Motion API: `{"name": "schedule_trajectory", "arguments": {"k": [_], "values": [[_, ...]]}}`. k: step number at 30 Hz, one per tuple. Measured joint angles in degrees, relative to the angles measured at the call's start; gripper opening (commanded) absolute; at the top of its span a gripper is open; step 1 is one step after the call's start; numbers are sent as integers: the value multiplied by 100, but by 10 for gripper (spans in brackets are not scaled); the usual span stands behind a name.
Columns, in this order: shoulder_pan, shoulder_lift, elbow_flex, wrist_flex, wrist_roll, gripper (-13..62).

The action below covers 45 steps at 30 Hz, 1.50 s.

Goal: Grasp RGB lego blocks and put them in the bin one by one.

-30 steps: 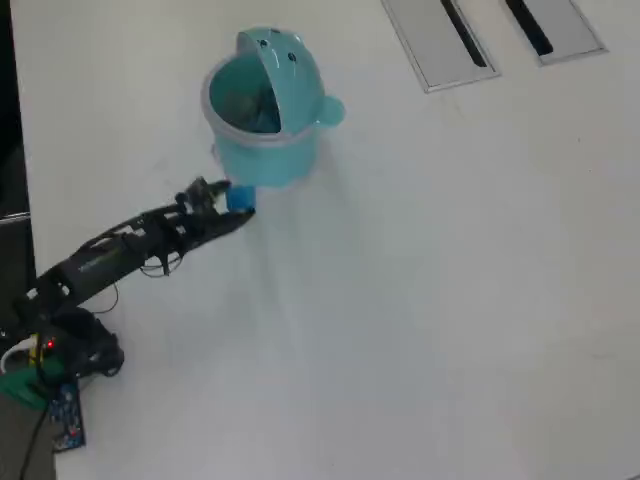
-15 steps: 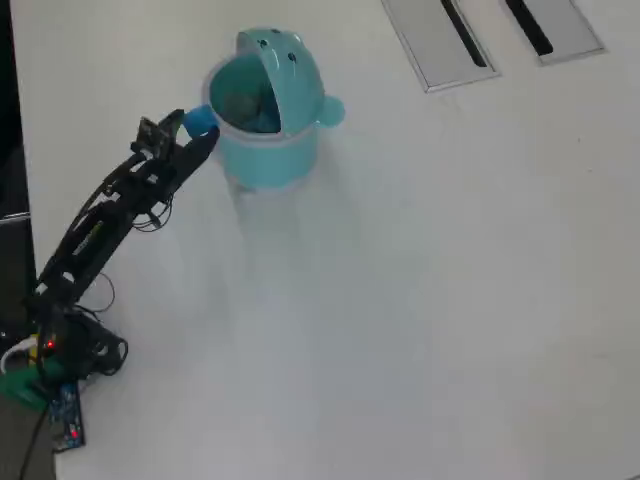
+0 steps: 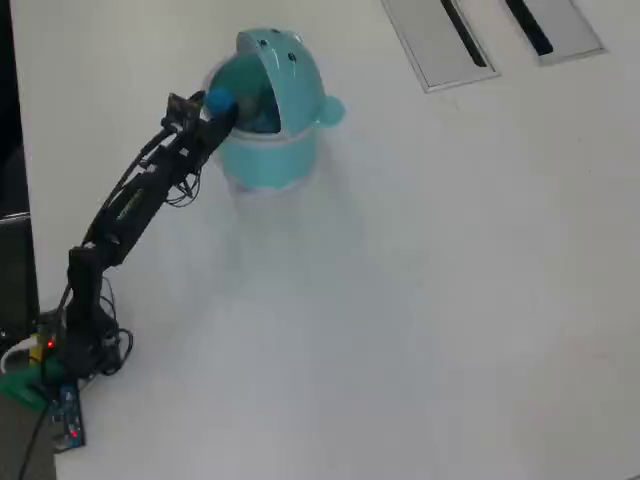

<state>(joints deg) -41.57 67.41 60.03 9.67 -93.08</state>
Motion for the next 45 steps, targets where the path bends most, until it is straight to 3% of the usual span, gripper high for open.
{"name": "schedule_trajectory", "arguments": {"k": [2, 6, 10, 21, 37, 45], "values": [[79, -202, -70, -237, 9, 106], [167, -255, -70, -290, -255, 247], [202, -237, -70, -290, -413, 280], [413, 281, 677, -299, -624, 330], [413, 475, 1055, -483, -861, 331], [905, 1169, 2329, -598, -800, 329]]}}
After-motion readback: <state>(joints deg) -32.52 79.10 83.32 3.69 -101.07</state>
